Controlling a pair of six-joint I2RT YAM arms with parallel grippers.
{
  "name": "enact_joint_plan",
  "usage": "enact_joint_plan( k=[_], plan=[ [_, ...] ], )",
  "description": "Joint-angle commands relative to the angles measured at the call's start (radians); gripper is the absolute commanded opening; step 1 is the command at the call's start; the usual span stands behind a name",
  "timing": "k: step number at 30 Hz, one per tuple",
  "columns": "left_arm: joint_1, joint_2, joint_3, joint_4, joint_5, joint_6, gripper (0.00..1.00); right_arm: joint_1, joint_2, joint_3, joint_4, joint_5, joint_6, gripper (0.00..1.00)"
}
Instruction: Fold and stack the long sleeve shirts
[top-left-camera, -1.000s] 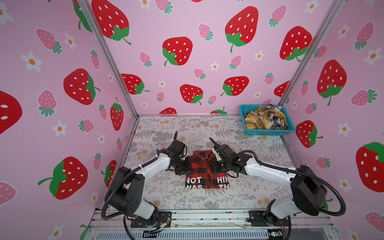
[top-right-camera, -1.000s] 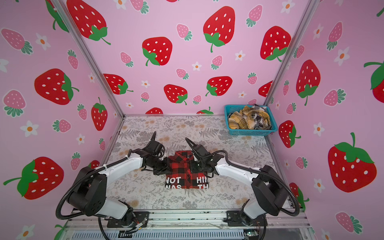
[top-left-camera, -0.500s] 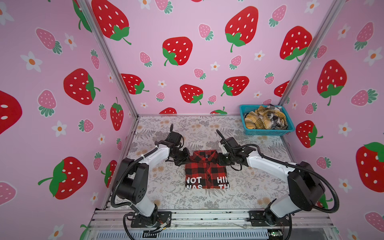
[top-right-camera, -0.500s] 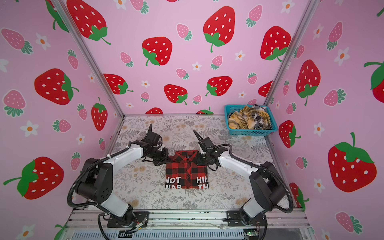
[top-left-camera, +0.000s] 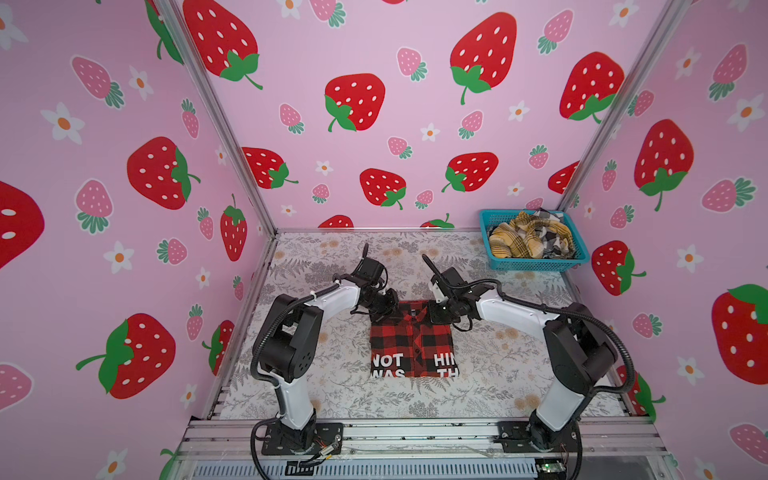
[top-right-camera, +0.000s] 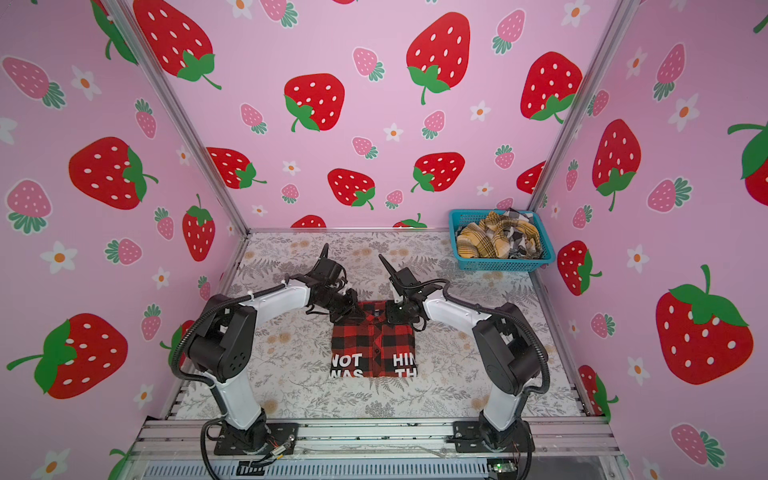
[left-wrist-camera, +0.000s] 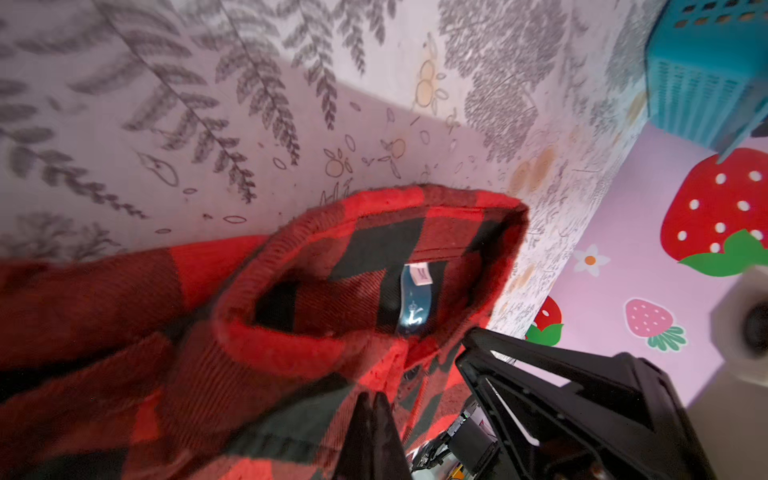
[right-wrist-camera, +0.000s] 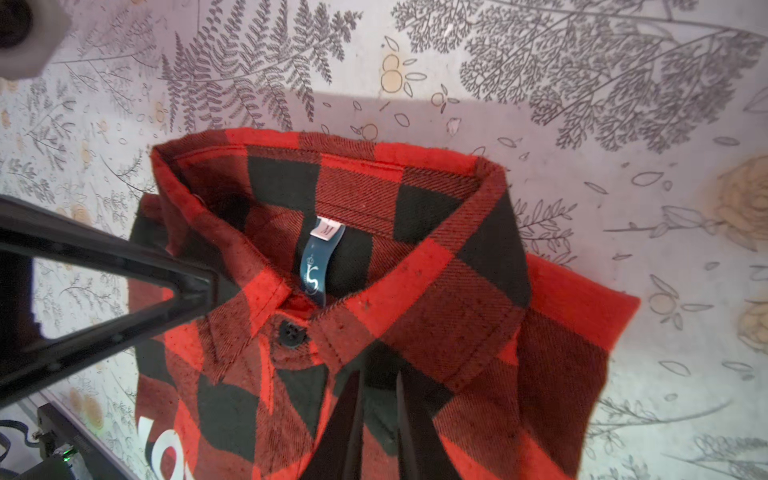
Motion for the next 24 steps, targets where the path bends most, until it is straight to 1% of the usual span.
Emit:
enact_joint_plan(
  k=[1,8,11,13,14,15,16,21,24],
  plan=[
    [-0.015,0.008,-0.024,0.021,0.024,-0.016,0.0,-0.008,0.017,-0.012,0.01,-0.01,-0.026,0.19],
    [-0.011,0.03,-0.05,0.0,0.013,0.013,0.0,-0.012,0.009,-0.038,0.021,-0.011,-0.024,0.18],
    [-0.005,0.013,-0.034,-0.019,0.023,0.019,0.0,-0.014,-0.025,-0.037,0.016,-0.016,-0.016,0.19],
    [-0.001,-0.03,-0.004,-0.057,0.01,0.04,0.04,-0.013,-0.061,-0.035,0.009,-0.012,-0.009,0.2],
    [0.002,-0.052,0.013,-0.084,-0.004,0.056,0.04,-0.014,-0.079,-0.035,0.003,-0.003,-0.008,0.21],
    [0.006,-0.076,0.034,-0.122,-0.023,0.074,0.09,-0.015,-0.097,-0.033,-0.008,0.006,-0.007,0.22],
    [0.015,-0.103,0.05,-0.155,-0.043,0.089,0.11,-0.017,-0.112,-0.037,-0.016,0.015,-0.007,0.24],
    [0.091,-0.243,0.023,-0.225,-0.102,0.124,0.14,-0.029,-0.176,-0.072,-0.049,0.045,-0.01,0.34],
    [0.149,-0.333,-0.028,-0.248,-0.146,0.158,0.13,-0.029,-0.219,-0.104,-0.058,0.056,-0.003,0.37]
  ],
)
